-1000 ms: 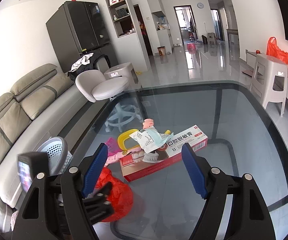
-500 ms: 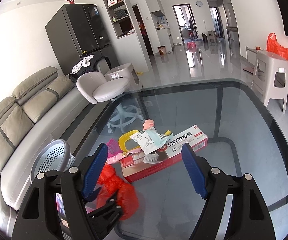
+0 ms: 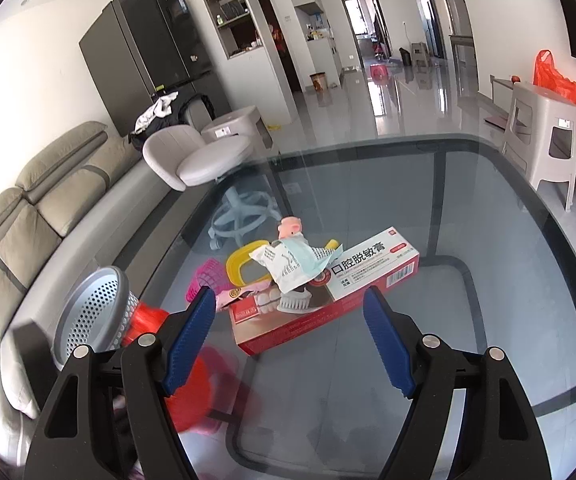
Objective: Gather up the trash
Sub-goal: 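Grasp the white wrapper packet with the right tool while the left tool holds the red bag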
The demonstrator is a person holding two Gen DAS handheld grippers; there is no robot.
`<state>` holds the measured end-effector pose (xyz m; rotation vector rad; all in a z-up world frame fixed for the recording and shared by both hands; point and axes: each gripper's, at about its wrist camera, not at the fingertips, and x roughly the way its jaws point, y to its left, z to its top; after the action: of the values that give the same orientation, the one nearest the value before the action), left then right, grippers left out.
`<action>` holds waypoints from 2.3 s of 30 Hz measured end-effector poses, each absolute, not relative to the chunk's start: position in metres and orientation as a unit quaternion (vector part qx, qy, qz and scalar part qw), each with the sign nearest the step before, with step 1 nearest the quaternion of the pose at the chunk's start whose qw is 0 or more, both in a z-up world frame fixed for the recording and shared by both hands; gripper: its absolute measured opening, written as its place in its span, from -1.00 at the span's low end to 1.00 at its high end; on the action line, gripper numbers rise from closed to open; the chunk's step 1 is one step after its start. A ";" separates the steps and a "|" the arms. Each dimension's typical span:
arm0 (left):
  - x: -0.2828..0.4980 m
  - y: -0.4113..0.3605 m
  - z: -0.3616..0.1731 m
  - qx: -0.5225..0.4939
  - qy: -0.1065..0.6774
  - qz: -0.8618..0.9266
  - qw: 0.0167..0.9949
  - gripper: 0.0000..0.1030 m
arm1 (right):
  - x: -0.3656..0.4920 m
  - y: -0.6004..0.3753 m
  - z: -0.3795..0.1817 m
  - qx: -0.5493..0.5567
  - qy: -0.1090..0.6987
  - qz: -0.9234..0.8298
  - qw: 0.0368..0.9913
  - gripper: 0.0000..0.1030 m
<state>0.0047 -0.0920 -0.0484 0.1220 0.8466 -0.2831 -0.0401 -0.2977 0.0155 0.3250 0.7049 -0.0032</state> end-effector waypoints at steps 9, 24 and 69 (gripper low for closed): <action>0.030 -0.063 -0.006 0.096 0.363 -0.129 0.918 -0.77 | 0.007 -0.286 -0.006 0.129 0.384 0.008 0.914 0.42; 0.048 -0.046 -0.013 0.096 0.358 -0.137 0.919 -0.77 | 0.082 -0.265 -0.042 0.020 0.446 -0.009 0.895 0.46; 0.055 -0.033 -0.013 0.079 0.369 -0.143 0.915 -0.77 | 0.095 -0.272 -0.049 0.019 0.473 0.008 0.881 -0.32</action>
<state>0.0545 -0.0329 -0.0129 0.1623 0.7596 -0.2952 0.0947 -0.2717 -0.0495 0.0401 0.9848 0.0158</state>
